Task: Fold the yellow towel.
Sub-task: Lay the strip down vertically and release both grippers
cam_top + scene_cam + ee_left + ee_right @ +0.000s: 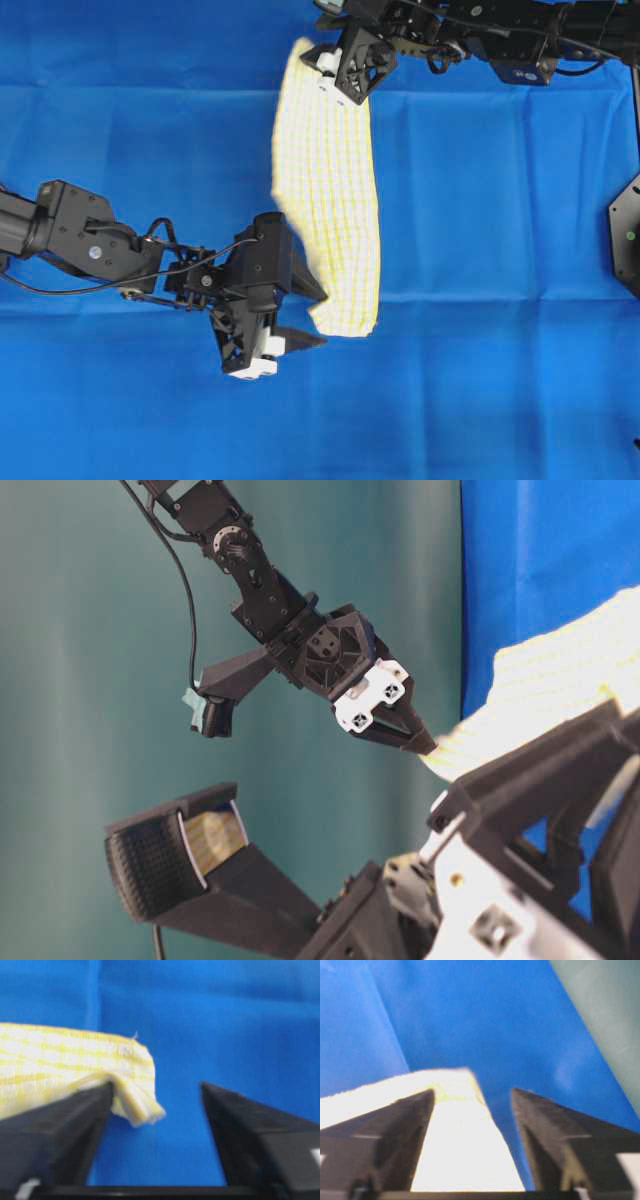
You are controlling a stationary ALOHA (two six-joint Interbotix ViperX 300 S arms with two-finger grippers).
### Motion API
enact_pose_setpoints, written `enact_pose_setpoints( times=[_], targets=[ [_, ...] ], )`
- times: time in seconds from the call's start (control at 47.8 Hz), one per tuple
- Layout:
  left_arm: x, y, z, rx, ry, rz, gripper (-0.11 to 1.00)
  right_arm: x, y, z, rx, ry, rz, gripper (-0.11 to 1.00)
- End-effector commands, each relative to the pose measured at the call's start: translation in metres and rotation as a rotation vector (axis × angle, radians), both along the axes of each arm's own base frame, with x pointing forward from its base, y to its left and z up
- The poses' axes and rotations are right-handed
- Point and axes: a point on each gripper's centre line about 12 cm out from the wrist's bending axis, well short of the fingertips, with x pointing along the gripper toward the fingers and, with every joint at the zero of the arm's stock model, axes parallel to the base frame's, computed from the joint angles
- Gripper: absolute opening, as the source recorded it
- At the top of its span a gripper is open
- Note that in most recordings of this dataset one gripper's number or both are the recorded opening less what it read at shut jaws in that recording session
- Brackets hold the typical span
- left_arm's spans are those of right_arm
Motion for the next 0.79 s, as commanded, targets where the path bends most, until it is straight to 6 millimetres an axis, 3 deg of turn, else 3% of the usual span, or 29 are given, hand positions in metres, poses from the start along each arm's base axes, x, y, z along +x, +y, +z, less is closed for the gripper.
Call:
enact_pose_setpoints(
  times=[0.0,0.084,0.397,0.564,0.774],
  targets=[
    [-0.003,0.001,0.02,-0.004,-0.026,-0.001,0.73,0.005,0.0,0.023,-0.027,-0.057,0.004,0.72],
    [-0.012,0.005,0.029,0.0,0.003,0.0,0.82,0.002,0.002,0.034,-0.034,-0.071,0.004,0.7],
    [-0.055,0.023,0.056,0.013,0.047,0.016,0.79,-0.033,0.019,0.08,-0.054,-0.112,0.0,0.7],
    [-0.071,0.051,0.064,0.012,0.026,0.087,0.79,-0.061,0.037,0.092,-0.053,-0.14,0.002,0.7],
    [-0.076,0.092,0.067,0.011,-0.007,0.208,0.79,-0.087,0.066,0.09,-0.059,-0.172,0.042,0.7]
  ],
)
